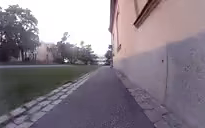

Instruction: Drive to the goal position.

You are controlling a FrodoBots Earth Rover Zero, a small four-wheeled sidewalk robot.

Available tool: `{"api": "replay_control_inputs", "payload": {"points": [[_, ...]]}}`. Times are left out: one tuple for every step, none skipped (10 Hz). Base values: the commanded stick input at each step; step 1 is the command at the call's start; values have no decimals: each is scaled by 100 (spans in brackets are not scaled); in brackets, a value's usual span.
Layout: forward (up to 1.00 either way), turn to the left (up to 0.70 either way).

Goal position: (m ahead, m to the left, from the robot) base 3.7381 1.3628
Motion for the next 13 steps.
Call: {"api": "replay_control_inputs", "payload": {"points": [[85,0],[85,0],[85,0],[85,0],[85,0],[85,0],[85,0],[85,0],[85,0],[85,0],[85,0],[85,0],[85,0]]}}
